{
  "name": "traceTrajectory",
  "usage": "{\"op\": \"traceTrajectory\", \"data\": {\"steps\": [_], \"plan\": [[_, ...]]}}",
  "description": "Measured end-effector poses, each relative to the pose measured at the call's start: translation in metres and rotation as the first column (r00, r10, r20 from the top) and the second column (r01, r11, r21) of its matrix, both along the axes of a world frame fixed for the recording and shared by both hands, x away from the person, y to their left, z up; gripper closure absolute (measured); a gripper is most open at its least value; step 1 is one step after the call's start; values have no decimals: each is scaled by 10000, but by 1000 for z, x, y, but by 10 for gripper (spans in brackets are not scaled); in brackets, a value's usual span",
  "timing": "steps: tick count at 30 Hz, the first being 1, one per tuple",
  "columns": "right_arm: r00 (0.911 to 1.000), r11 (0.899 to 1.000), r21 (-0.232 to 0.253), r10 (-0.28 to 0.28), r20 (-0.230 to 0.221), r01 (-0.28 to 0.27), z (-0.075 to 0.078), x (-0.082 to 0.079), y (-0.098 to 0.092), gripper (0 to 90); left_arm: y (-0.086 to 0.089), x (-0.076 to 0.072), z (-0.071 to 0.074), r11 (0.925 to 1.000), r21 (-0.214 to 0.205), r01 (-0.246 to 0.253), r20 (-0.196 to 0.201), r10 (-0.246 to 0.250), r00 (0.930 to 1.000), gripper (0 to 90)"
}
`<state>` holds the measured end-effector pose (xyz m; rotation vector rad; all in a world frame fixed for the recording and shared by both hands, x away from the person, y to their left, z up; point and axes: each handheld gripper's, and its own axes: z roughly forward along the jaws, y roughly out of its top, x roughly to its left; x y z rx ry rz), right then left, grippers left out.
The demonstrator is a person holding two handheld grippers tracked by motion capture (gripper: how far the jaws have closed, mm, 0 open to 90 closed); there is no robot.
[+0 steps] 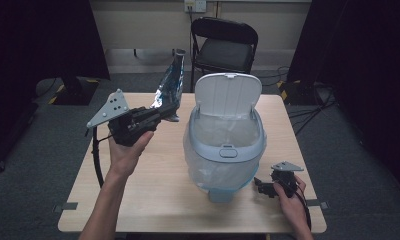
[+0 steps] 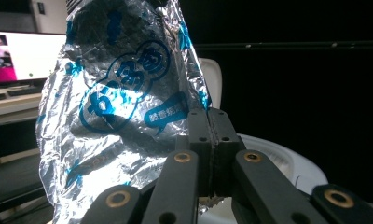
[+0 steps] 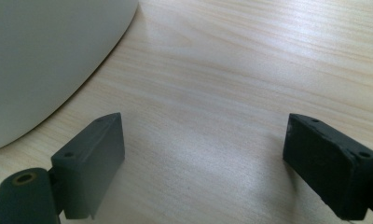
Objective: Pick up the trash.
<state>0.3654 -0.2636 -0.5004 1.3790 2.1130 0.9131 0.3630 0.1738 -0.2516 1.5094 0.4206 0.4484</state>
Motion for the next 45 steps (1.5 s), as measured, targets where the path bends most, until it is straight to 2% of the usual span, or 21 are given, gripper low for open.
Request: {"op": "traceTrajectory", "data": {"steps": [4, 7, 13, 15, 20, 24, 28, 32, 35, 38, 42, 45], "plan": [[10000, 10000, 0, 1, -2, -1, 0, 0, 0, 115, -13, -1, 9, 9992, -49, 387, 97, -386, 9992, 898], [10000, 10000, 1, -1, -1, 1, 0, 0, 0, 115, -26, -2, 14, 9988, 103, 485, 192, -487, 9986, 898], [10000, 10000, -3, 5, 2, -5, 0, 0, 0, 115, -54, 2, 15, 9931, 414, 1099, 86, -1104, 9939, 898], [10000, 10000, -3, 5, 1, -5, 0, 0, 0, 115, -62, 3, 14, 9906, 402, 1310, -64, -1308, 9914, 898], [10000, 10000, -13, 7, 19, -7, 0, 0, 0, 115, -80, 6, 13, 9842, 800, 1578, -194, -1568, 9874, 896], [10000, 10000, -25, -4, 24, 4, 0, 0, 0, 114, -89, 9, 12, 9828, 731, 1698, -445, -1669, 9850, 895], [10000, 10000, -10, 1, 7, -1, 0, 0, 0, 114, -99, 12, 8, 9767, 957, 1922, -700, -1860, 9801, 893], [10000, 10000, -11, 22, -4, -22, 0, 0, 0, 114, -105, 18, 5, 9773, 976, 1881, -1014, -1782, 9788, 879], [10000, 10000, -12, 24, -3, -24, 0, 0, 0, 114, -107, 24, 2, 9757, 1141, 1870, -1210, -1732, 9774, 862], [10000, 10000, -12, 29, -3, -29, 0, 0, 0, 114, -108, 28, -1, 9716, 1370, 1928, -1330, -1748, 9756, 832], [10000, 10000, -4, 28, -10, -28, 0, 0, 0, 114, -110, 30, -3, 9680, 1305, 2141, -1502, -1942, 9694, 735], [10000, 10000, -11, 34, -2, -34, 0, 0, 0, 114, -110, 30, -3, 9693, 1237, 2123, -1541, -1926, 9691, 727]]}}
